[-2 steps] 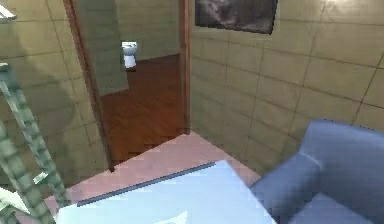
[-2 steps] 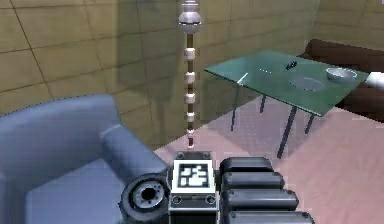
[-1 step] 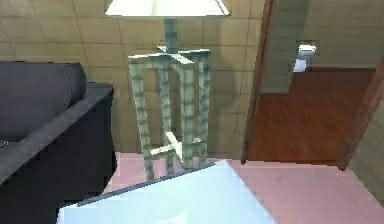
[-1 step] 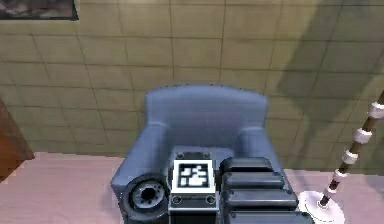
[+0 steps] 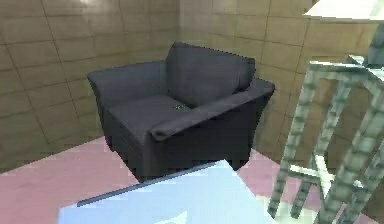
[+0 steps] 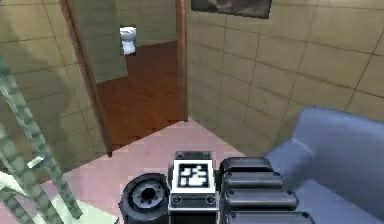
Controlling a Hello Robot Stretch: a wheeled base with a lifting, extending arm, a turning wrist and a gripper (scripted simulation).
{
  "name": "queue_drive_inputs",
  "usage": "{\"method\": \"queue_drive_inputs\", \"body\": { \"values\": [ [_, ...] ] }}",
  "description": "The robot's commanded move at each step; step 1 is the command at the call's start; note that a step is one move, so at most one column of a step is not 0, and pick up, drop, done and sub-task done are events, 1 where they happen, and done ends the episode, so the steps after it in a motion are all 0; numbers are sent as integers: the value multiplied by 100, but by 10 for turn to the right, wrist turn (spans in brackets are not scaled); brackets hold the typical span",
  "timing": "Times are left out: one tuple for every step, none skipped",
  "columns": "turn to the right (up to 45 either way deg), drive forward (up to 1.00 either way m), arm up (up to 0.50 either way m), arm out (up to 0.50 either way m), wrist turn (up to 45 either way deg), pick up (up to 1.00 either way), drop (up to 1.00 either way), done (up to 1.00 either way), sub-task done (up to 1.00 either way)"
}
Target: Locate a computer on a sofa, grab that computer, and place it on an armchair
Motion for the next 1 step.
{"method": "queue_drive_inputs", "body": {
  "values": [
    [-450, 0, 0, 0, 0, 0, 0, 0, 0]
  ]
}}
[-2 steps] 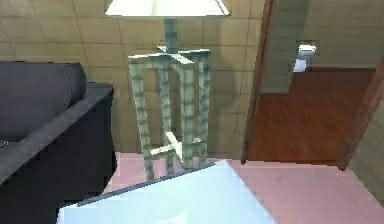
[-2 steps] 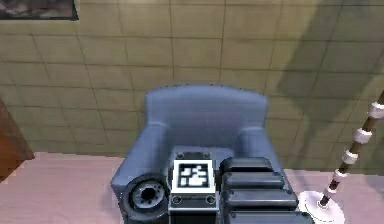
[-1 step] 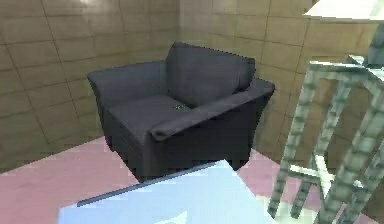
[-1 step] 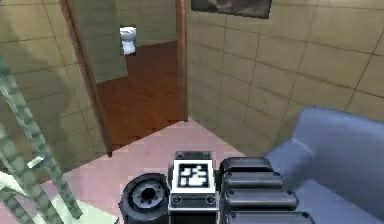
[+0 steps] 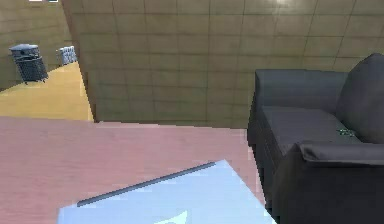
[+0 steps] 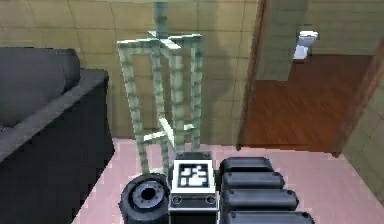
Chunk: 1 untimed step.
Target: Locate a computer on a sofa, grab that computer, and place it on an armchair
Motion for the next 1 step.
{"method": "queue_drive_inputs", "body": {
  "values": [
    [-270, 0, 0, 0, 0, 0, 0, 0, 0]
  ]
}}
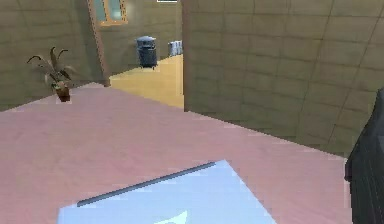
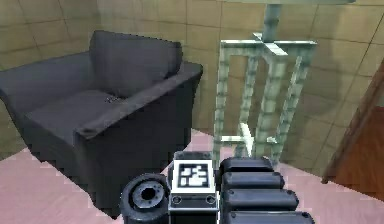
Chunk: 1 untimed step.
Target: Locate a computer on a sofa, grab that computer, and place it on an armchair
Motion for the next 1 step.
{"method": "queue_drive_inputs", "body": {
  "values": [
    [450, 0, 0, 0, 0, 0, 0, 0, 0]
  ]
}}
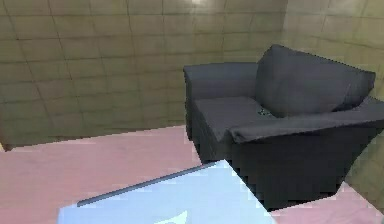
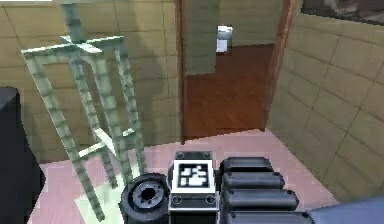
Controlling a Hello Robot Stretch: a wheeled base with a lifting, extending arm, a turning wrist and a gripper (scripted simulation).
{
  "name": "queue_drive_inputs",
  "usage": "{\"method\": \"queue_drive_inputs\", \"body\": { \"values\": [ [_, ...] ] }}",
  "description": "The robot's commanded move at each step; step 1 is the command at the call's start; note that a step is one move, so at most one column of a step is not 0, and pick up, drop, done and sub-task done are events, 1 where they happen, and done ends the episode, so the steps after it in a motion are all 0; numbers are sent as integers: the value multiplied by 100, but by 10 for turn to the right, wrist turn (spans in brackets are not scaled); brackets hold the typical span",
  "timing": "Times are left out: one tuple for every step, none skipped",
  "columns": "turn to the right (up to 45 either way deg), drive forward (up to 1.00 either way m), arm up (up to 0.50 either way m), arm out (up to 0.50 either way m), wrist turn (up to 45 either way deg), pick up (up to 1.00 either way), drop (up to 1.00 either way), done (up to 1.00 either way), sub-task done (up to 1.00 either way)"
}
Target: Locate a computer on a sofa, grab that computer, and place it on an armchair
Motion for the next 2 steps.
{"method": "queue_drive_inputs", "body": {
  "values": [
    [450, 0, 0, 0, 0, 0, 0, 0, 0],
    [450, 0, 0, 0, 0, 0, 0, 0, 0]
  ]
}}
